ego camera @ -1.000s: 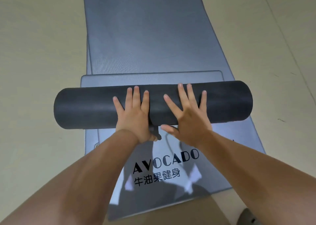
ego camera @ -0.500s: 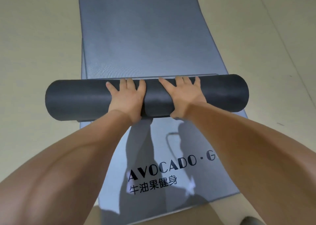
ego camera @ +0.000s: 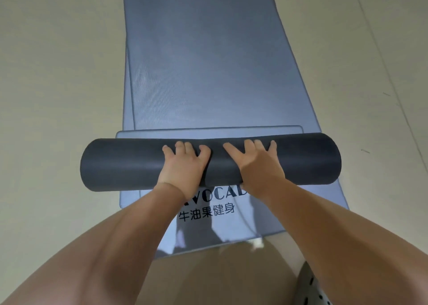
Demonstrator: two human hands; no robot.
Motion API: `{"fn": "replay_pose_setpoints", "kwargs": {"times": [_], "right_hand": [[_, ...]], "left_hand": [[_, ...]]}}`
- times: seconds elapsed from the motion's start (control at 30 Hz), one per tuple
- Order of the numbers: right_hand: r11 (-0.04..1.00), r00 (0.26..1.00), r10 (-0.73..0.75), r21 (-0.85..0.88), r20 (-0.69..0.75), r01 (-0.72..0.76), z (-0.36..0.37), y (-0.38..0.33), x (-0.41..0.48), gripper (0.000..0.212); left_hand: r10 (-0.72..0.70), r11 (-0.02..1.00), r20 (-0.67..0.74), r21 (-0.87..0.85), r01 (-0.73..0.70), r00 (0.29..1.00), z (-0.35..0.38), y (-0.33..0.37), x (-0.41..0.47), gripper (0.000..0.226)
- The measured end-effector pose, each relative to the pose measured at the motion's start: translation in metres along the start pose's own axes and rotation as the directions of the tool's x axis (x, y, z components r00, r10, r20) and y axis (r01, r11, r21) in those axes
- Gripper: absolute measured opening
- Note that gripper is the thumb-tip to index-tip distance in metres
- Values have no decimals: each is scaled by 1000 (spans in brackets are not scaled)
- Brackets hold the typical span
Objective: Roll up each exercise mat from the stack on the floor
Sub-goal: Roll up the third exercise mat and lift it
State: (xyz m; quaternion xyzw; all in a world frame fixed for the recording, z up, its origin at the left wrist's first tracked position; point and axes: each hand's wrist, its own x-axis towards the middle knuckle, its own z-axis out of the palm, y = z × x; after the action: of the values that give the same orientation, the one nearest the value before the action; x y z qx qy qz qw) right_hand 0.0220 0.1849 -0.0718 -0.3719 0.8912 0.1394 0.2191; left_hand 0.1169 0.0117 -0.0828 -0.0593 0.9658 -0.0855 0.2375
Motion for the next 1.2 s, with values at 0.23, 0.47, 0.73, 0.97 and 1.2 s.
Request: {"fn": "replay_pose_setpoints", "kwargs": {"times": [0.23, 0.47, 0.73, 0.97, 1.2], "right_hand": [[997, 996, -71, -18, 53, 72, -7, 1, -15, 115], [955, 945, -269, -177, -186, 237, 29, 17, -32, 131], [981, 980, -168, -119, -107, 155, 12, 21, 0, 153], [978, 982, -185, -101, -34, 180, -40, 38, 65, 160], [979, 981, -193, -66, -28, 190, -46, 36, 75, 149]], "left_hand": [[-73, 983, 102, -159, 89, 992, 0, 19, -27, 91], [-13, 964, 186, -260, 62, 982, -16, -5, 2, 142], [2, 927, 253, -363, 94, 967, -45, -40, 42, 147], [-195, 911, -156, -395, 120, 968, -37, -22, 13, 80], [-189, 919, -192, -380, 105, 963, 6, 1, -13, 105]]}}
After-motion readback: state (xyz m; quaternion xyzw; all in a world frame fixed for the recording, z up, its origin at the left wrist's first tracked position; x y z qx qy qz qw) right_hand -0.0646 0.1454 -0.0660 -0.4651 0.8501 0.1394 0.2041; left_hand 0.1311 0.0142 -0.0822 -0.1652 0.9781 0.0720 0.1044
